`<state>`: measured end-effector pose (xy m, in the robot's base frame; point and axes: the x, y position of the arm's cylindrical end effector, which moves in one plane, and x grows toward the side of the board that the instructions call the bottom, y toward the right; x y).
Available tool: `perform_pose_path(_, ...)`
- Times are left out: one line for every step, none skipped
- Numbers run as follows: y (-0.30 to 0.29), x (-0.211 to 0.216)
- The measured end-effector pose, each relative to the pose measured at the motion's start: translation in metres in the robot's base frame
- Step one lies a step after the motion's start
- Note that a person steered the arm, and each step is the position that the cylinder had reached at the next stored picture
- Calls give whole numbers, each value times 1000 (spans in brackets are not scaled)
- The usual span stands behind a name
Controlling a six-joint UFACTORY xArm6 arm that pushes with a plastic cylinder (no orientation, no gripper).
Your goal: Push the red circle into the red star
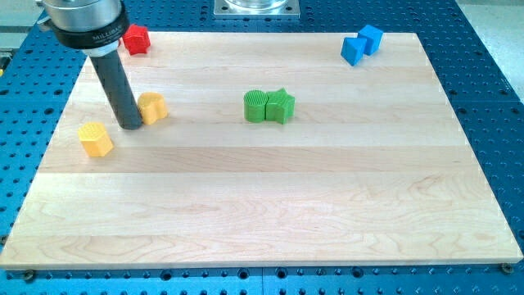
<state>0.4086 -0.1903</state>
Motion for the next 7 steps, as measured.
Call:
perform_pose_path(0, -51)
perform_pose_path(-11, -112)
perform_pose_path(-83, -122)
perform_pose_path(-114, -151)
perform_pose_path(-114, -187)
perform_pose_path(-111, -218)
perform_pose_path(-99, -215)
